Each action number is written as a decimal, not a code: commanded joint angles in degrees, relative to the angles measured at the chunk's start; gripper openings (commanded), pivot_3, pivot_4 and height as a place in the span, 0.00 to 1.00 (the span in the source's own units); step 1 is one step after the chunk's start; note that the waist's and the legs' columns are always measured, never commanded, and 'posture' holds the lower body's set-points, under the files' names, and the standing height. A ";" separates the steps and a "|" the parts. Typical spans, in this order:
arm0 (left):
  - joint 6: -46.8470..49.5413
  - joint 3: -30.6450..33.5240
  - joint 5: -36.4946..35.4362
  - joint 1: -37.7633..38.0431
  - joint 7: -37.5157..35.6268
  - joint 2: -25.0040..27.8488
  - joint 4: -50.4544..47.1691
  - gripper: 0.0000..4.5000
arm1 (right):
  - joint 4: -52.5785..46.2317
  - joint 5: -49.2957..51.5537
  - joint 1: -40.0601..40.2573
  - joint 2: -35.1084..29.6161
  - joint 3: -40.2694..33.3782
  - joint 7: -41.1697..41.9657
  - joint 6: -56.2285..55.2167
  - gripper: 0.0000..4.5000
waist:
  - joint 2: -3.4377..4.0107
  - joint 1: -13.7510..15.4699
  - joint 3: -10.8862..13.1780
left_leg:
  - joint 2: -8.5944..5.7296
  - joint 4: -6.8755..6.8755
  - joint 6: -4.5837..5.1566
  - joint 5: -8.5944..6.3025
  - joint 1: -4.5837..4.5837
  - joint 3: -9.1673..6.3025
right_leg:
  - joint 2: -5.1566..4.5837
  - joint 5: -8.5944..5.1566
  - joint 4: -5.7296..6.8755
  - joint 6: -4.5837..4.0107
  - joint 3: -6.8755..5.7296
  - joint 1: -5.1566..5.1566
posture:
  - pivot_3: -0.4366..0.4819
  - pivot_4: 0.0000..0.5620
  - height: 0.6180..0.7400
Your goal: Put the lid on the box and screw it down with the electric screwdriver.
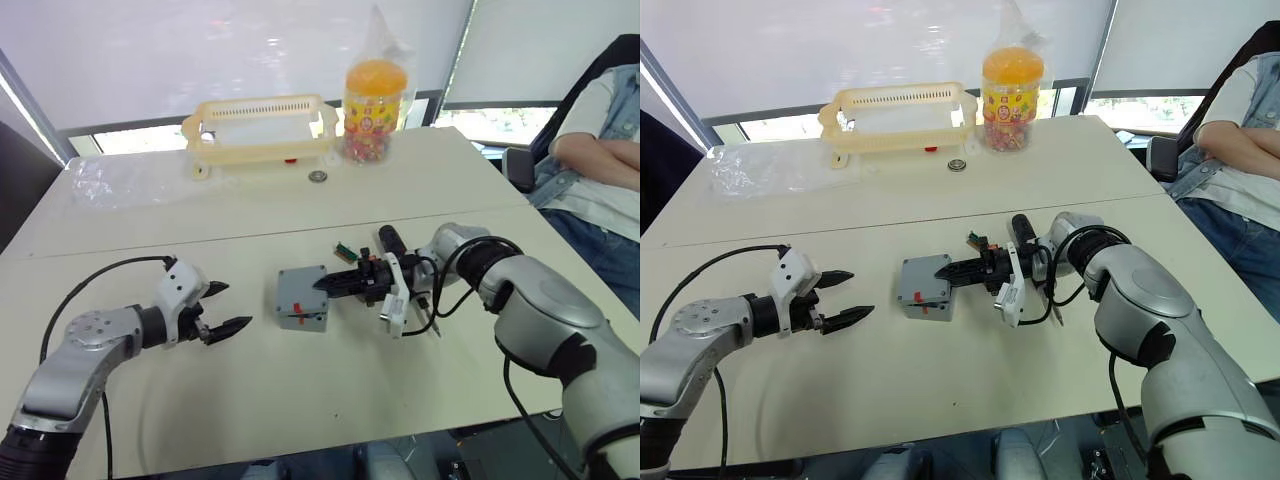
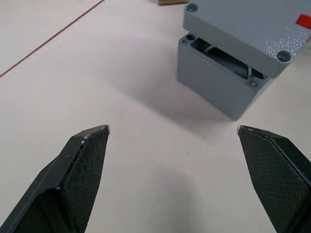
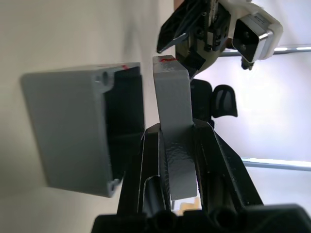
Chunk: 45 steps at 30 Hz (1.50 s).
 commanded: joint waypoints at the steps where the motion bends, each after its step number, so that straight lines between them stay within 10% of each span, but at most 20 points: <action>1: -1.65 0.84 0.22 -1.16 0.47 -0.26 -0.39 0.96 | 0.17 2.89 -0.03 0.33 -2.13 2.59 -0.84 0.04 | 0.00 0.00 0.00 | 0.00 0.00 0.00 0.00 0.00 0.00 | 0.00 0.00 0.00 0.00 0.00 0.00 | 0.48 0.27 1.00; 17: -2.86 0.04 0.44 -1.68 1.38 -1.33 -0.83 0.96 | -1.29 8.63 4.05 -0.31 -6.73 13.80 -1.26 0.04 | 0.00 0.00 0.00 | 0.01 0.01 0.05 -0.02 0.01 0.01 | 0.00 0.00 0.01 0.00 0.00 0.00 | 0.48 0.27 1.00; 24: 3.54 -1.79 -6.31 -15.34 -0.66 -3.30 -1.81 0.96 | -1.66 8.48 4.62 -0.56 -6.88 14.70 -0.65 0.04 | -0.02 0.25 -0.01 | 0.00 0.10 0.04 -0.02 0.01 -0.02 | -0.01 0.01 0.02 0.01 -0.03 0.08 | 0.48 0.27 1.00; 43: -3.89 -16.56 4.48 -24.72 -9.44 -6.90 12.89 0.96 | -3.94 8.21 4.88 -2.83 -7.27 15.95 -1.02 0.04 | -0.02 0.07 -0.01 | 0.01 0.08 0.00 0.00 0.10 0.05 | 0.06 0.02 0.03 0.03 0.04 0.11 | 0.48 0.27 1.00; 45: -4.60 -17.37 5.46 -24.62 -9.64 -7.31 13.39 0.98 | -4.71 8.36 5.10 -3.32 -7.45 16.14 -1.31 0.28 | -0.03 0.07 -0.02 | 0.00 0.08 0.00 0.00 0.10 0.05 | 0.05 0.02 0.03 0.03 0.04 0.11 | 0.48 0.27 1.00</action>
